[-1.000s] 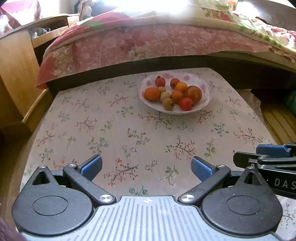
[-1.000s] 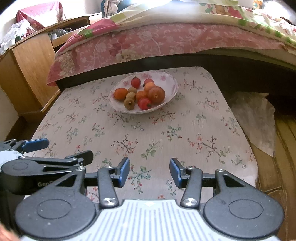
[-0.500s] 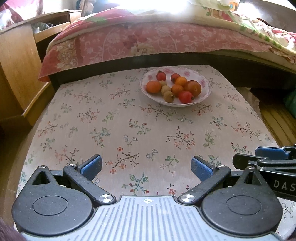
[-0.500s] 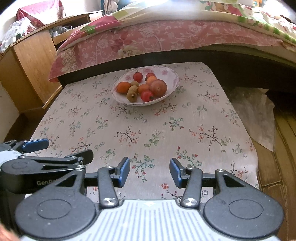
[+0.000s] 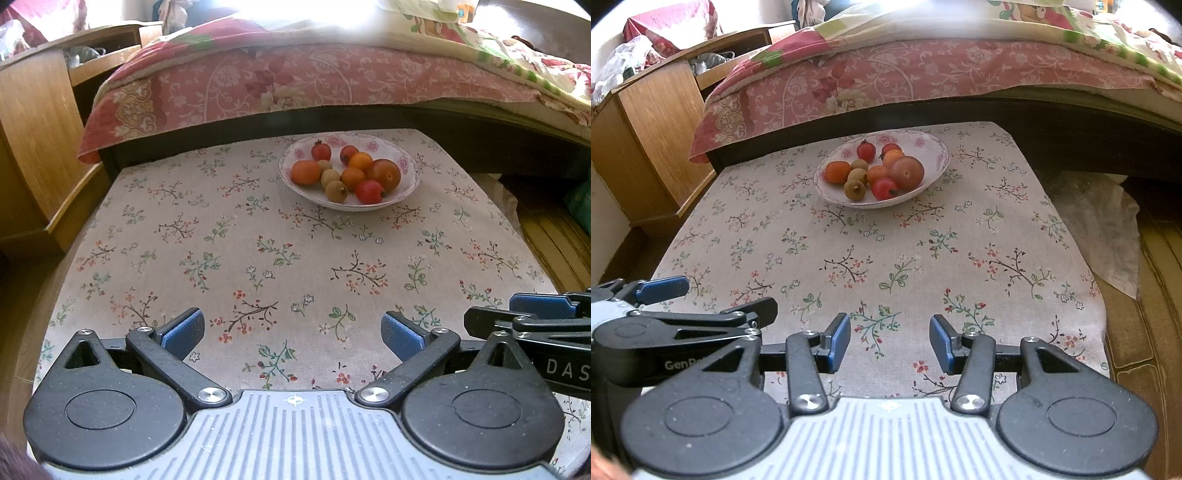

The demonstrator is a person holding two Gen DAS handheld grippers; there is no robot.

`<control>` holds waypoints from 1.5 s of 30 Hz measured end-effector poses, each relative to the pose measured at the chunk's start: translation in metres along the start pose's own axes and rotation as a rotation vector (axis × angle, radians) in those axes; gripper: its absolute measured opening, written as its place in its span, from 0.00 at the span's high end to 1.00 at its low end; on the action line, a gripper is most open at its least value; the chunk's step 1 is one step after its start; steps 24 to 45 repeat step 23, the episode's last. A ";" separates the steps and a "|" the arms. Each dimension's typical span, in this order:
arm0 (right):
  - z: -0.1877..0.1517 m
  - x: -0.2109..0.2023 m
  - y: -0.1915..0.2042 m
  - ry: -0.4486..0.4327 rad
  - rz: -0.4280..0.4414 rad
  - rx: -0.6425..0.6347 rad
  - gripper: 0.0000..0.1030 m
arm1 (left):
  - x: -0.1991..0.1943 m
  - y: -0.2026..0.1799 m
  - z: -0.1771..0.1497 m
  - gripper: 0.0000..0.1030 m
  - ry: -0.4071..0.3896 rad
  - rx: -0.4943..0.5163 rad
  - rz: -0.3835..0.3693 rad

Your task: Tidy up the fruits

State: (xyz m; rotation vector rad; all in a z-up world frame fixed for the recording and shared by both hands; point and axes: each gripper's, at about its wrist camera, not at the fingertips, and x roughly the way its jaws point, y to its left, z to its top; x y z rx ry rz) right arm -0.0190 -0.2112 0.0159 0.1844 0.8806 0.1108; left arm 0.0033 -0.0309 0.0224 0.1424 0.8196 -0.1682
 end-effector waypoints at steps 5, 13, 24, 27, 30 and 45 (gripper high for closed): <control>0.000 0.000 0.000 -0.001 0.003 -0.002 0.54 | -0.001 0.000 0.000 0.02 -0.005 0.004 0.000; -0.001 -0.001 0.001 0.001 0.004 -0.006 0.54 | -0.003 0.001 -0.002 0.02 -0.004 0.003 0.002; -0.002 0.000 0.003 -0.002 0.004 -0.008 0.54 | -0.003 0.001 -0.003 0.01 -0.006 -0.004 0.010; -0.002 0.000 0.003 -0.002 0.004 -0.008 0.54 | -0.003 0.001 -0.003 0.01 -0.006 -0.004 0.010; -0.002 0.000 0.003 -0.002 0.004 -0.008 0.54 | -0.003 0.001 -0.003 0.01 -0.006 -0.004 0.010; -0.002 0.000 0.003 -0.002 0.004 -0.008 0.54 | -0.003 0.001 -0.003 0.01 -0.006 -0.004 0.010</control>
